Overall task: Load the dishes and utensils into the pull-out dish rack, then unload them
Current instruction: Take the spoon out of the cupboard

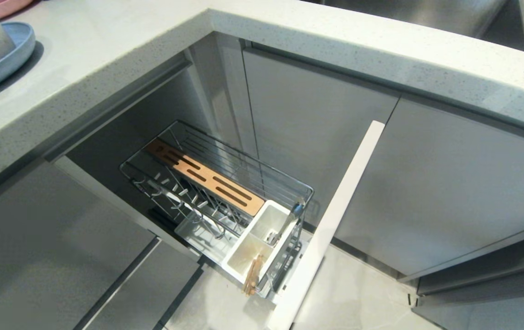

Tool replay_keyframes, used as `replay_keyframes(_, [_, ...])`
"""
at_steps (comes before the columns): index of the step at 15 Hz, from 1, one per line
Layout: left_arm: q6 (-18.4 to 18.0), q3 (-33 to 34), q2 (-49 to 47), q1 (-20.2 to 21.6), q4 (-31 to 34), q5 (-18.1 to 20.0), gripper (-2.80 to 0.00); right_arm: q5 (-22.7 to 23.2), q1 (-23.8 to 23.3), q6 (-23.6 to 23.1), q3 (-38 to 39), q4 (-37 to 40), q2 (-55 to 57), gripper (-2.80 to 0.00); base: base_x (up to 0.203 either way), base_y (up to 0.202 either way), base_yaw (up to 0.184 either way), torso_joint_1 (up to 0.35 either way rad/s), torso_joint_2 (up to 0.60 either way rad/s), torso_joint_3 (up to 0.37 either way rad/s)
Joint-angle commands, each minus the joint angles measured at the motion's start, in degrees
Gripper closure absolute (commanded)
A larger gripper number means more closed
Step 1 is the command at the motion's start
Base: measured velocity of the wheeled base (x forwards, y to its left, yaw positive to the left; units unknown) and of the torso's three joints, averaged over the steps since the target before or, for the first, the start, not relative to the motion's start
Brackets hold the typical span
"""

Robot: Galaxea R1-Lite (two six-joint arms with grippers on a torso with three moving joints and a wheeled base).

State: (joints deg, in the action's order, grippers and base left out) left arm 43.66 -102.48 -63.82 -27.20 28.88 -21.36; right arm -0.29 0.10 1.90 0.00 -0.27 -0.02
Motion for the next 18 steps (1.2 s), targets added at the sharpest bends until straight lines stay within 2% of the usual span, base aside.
replay_keyframes(1, [1.04,2.85,-4.17,-6.71,0.67,-0.23,0.00,0.02,-0.01,0.03,0.09,0.00,-0.24,0.00,0.000,0.000,0.000,0.000,0.00,0.000])
replay_keyframes(4, [1.29,7.02,-6.00,-16.35,0.33,-1.37,0.00,0.03,-0.01,0.03,0.09,0.00,-0.24,0.00,0.000,0.000,0.000,0.000,0.00,0.000])
replay_keyframes(7, [1.16,12.99,-10.60,-25.18,-2.91,-7.90,0.00,0.03,-0.01,0.03,0.09,0.00,-0.24,0.00,0.000,0.000,0.000,0.000,0.00,0.000])
replay_keyframes(8, [1.24,14.12,-13.03,-26.70,-3.45,-10.37,0.00,0.03,-0.01,0.03,0.09,-0.07,-0.24,0.00,0.000,0.000,0.000,0.000,0.00,0.000])
replay_keyframes(10, [1.83,15.77,-17.33,-27.59,-3.84,-12.51,0.00,0.03,0.07,0.03,0.09,0.00,-0.24,0.00,0.000,0.000,0.000,0.000,0.00,0.000])
replay_keyframes(14, [5.35,16.46,-23.26,-27.99,-3.65,-12.48,0.00,0.03,-0.01,0.03,0.09,0.00,-0.24,0.00,0.000,0.000,0.000,0.000,0.00,0.000])
replay_keyframes(16, [6.02,16.46,-26.17,-27.99,-3.62,-12.40,0.00,0.02,-0.01,0.03,0.09,0.00,-0.24,0.00,0.000,0.000,0.000,0.000,0.00,0.000])
replay_keyframes(17, [6.21,16.44,-27.62,-28.07,-3.65,-12.34,-2.27,0.03,-0.01,0.03,0.09,0.00,-0.24,0.00,0.000,0.000,0.000,0.000,0.00,0.000])
replay_keyframes(18, [6.28,16.38,-29.17,-28.23,-3.75,-12.21,-2.80,0.01,0.05,0.03,0.09,-0.03,-0.24,0.00,0.000,0.000,0.000,0.000,0.00,0.000])
